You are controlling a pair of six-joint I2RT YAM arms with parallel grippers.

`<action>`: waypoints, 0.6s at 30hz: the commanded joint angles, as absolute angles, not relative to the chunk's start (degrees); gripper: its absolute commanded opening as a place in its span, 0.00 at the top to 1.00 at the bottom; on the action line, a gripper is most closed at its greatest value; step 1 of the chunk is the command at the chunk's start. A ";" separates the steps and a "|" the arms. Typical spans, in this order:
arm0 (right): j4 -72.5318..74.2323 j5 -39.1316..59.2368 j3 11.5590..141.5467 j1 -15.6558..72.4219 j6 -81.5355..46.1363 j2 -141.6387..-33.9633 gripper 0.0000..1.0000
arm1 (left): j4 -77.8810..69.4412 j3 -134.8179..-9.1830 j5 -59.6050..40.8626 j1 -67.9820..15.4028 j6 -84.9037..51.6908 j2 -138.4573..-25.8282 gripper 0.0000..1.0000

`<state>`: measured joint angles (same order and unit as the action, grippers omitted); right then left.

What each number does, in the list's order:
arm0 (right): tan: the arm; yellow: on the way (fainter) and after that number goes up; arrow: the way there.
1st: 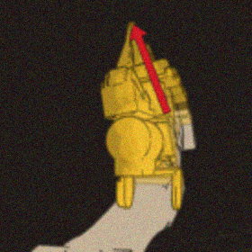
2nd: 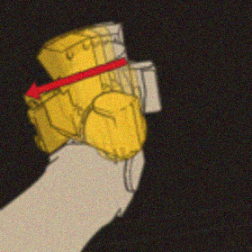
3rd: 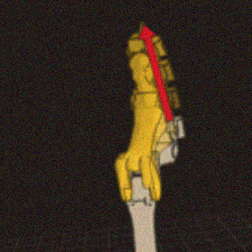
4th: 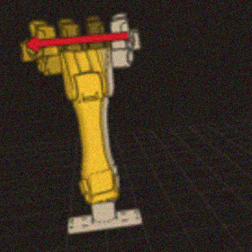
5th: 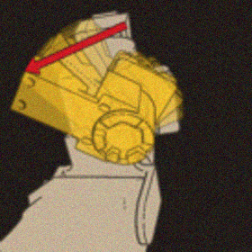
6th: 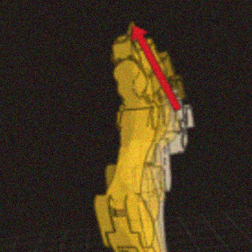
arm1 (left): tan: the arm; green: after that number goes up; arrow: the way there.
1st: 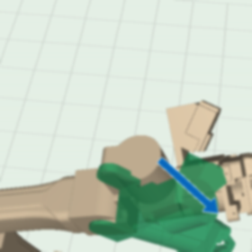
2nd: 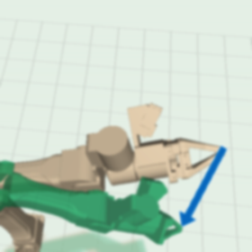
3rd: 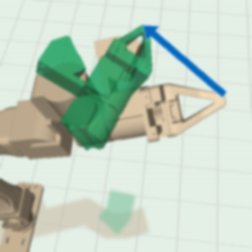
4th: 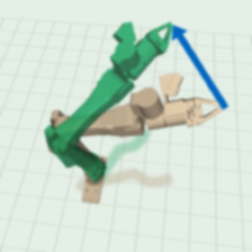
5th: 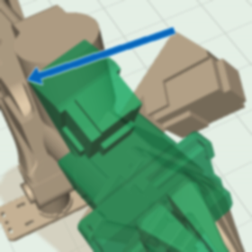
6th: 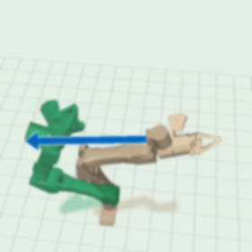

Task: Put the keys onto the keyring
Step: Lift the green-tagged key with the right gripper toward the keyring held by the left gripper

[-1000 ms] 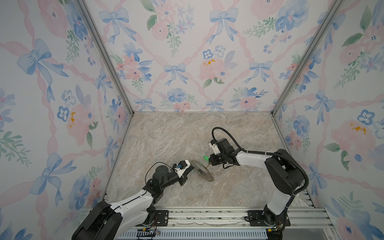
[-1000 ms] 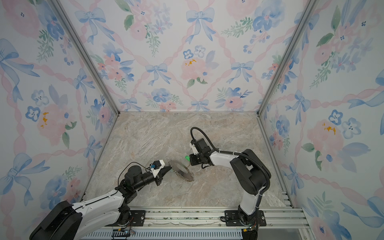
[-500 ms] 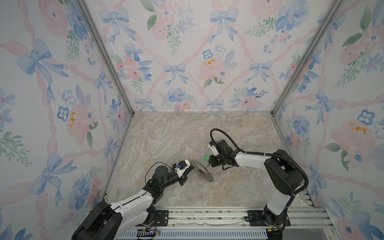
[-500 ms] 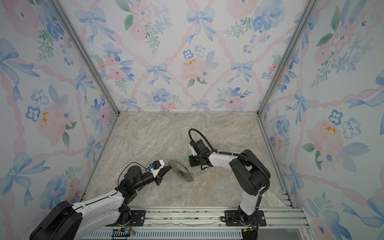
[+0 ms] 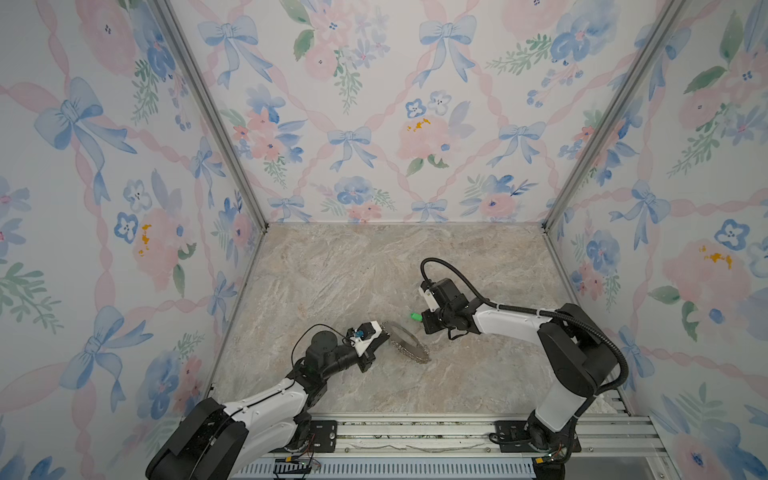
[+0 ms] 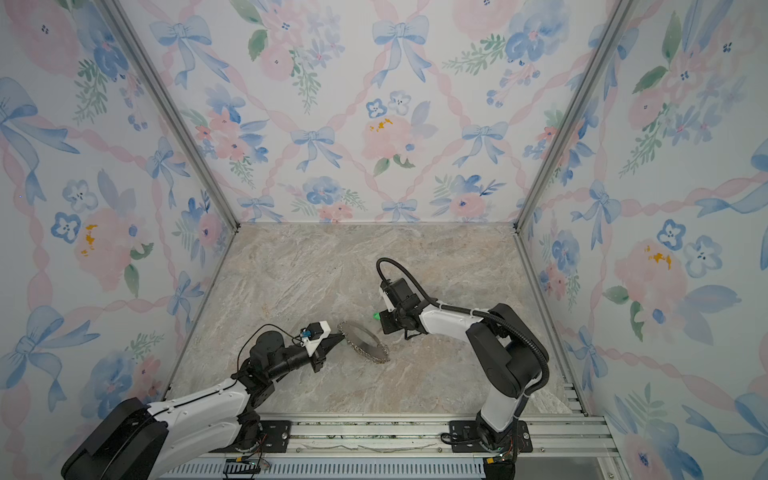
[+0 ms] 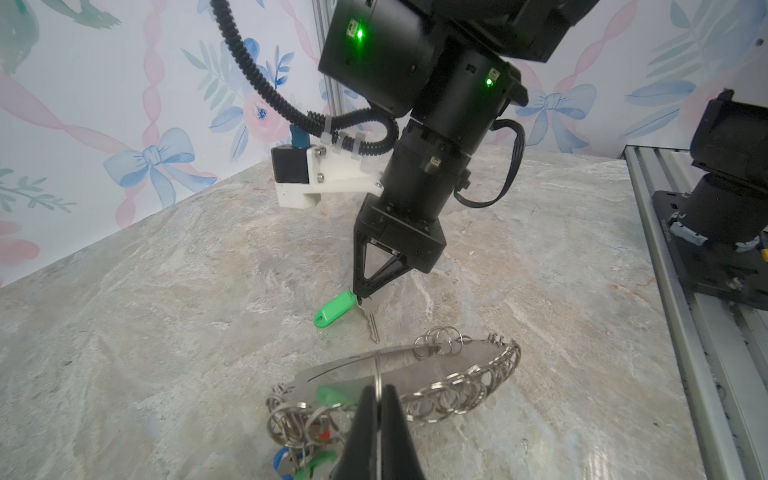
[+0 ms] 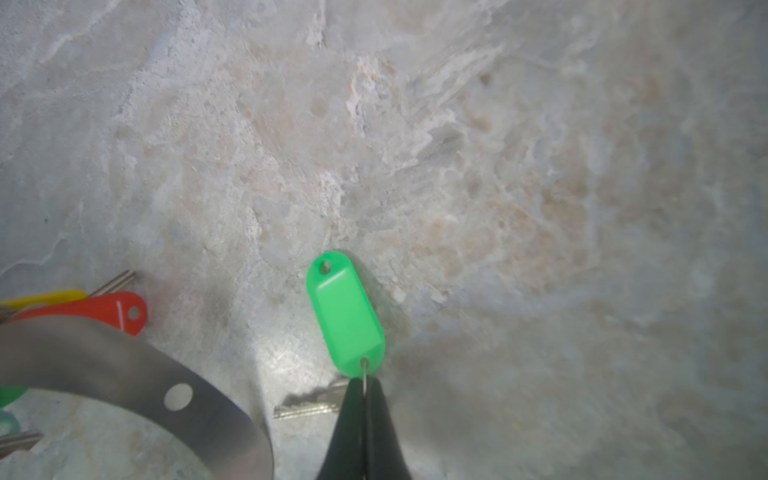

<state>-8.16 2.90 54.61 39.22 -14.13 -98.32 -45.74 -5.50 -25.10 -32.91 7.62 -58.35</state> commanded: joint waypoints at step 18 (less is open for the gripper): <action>-4.92 10.43 45.45 46.92 17.13 -74.04 1.00 | -50.45 -7.62 -47.80 -31.27 20.24 -62.56 1.00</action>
